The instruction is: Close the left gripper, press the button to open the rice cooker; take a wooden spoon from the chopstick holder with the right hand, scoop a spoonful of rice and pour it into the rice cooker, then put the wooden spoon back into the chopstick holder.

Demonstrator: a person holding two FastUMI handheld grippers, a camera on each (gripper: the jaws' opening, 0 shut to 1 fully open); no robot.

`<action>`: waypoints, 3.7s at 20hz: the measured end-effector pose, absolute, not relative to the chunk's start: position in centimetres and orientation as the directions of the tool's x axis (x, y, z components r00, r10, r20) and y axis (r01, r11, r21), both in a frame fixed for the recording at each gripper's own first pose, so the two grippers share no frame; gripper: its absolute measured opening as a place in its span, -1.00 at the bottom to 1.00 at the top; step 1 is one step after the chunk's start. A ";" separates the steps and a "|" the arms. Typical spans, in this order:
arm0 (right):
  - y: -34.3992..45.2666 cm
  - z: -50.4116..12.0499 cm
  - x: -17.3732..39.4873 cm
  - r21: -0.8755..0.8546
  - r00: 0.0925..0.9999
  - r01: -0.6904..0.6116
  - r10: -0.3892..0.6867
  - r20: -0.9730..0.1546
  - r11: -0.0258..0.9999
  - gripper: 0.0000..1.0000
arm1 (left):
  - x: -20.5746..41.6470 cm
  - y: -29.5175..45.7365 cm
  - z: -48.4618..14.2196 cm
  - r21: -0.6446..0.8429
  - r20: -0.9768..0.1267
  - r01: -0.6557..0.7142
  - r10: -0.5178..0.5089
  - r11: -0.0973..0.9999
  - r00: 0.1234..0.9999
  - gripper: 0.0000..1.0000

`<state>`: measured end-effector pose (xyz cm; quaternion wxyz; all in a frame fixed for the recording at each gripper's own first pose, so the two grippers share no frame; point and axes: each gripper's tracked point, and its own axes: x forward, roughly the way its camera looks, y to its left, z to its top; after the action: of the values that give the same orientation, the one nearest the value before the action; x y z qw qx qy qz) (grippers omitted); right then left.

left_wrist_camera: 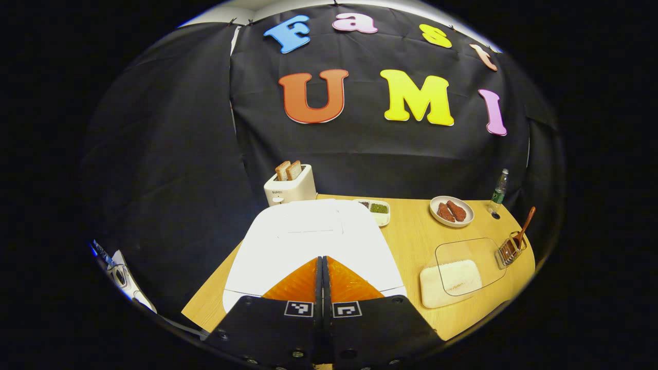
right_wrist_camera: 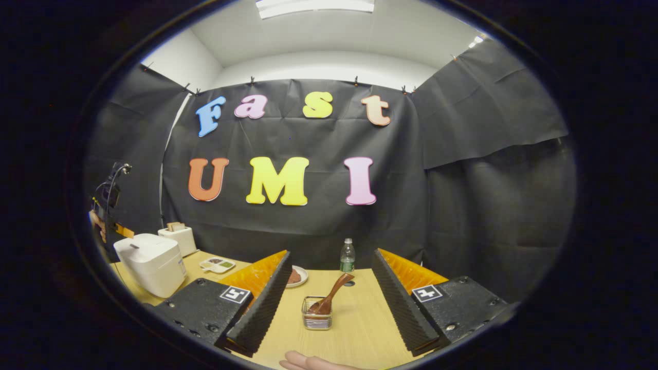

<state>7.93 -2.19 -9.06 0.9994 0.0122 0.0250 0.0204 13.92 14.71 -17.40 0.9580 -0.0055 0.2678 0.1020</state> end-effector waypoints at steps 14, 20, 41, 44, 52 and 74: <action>-2.9 -11.1 8.0 0.034 0.993 -0.041 0.044 -0.107 0.999 0.97 | 12.8 15.4 -20.2 0.018 -0.584 -0.232 0.198 0.973 0.788 -1.00; -2.9 -11.4 7.2 0.016 0.992 -0.044 0.046 -0.121 0.999 0.97 | 12.7 15.3 -20.2 0.000 -0.585 -0.239 0.194 0.971 0.788 -1.00; -3.7 -16.3 9.0 0.034 0.975 -0.005 0.012 -0.223 0.999 0.97 | 6.6 9.9 -6.6 0.028 -0.145 -0.189 0.191 0.982 0.971 0.93; -3.5 -17.7 10.0 0.044 0.970 -0.007 0.017 -0.244 0.999 0.99 | 4.5 7.8 -5.9 0.020 -0.096 -0.174 0.175 0.985 0.980 0.92; -3.7 -21.8 16.2 0.073 0.965 -0.028 0.046 -0.258 0.997 0.98 | 0.5 2.8 -8.2 0.014 -0.071 -0.119 0.120 0.993 0.990 0.92; 0.4 -34.4 31.8 0.382 0.882 -0.028 0.203 -0.425 0.924 0.02 | -1.9 3.6 -7.6 0.020 -0.030 -0.095 0.096 0.995 0.995 0.86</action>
<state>31.79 0.45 -34.39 0.9522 0.1858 0.2349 0.0606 -1.90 3.64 -7.56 0.9987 0.0091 0.0153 0.0478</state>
